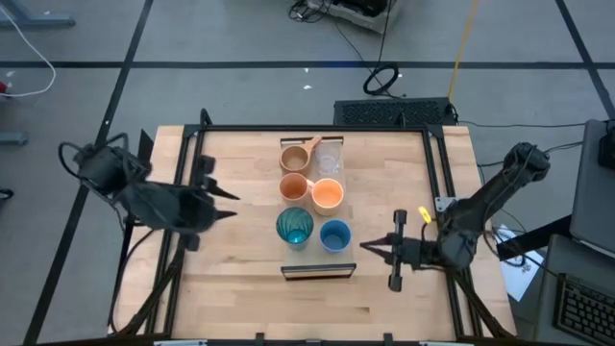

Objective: Stack small to large cups/mugs on shelf
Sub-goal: Return to Home Position

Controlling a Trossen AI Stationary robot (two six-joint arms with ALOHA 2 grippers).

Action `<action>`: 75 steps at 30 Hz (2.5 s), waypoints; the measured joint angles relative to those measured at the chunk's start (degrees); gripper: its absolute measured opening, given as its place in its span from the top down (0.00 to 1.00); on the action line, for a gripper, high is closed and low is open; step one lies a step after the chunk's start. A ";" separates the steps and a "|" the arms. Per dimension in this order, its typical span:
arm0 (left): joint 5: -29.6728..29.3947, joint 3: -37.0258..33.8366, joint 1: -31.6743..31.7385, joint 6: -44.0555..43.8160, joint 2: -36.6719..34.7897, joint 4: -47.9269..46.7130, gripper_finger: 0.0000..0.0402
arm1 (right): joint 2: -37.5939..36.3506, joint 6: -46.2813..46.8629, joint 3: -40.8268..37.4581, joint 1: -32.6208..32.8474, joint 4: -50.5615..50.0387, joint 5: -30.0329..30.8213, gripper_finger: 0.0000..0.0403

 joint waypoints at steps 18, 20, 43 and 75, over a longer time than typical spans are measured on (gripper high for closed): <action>-0.95 -36.52 -1.11 2.36 -21.22 28.49 0.99 | -14.29 0.17 0.00 -12.26 -18.74 -23.58 1.00; -0.45 -40.28 -1.11 2.97 -23.99 31.88 0.99 | -14.61 0.04 0.00 -13.30 -20.01 -26.01 1.00; 4.73 -75.92 4.79 8.36 -46.93 61.75 0.99 | -16.89 0.28 0.00 -22.11 -28.00 -35.16 1.00; 14.75 -105.42 13.55 6.36 -61.44 88.32 0.98 | -30.17 3.60 -22.09 -28.36 -15.29 -43.91 1.00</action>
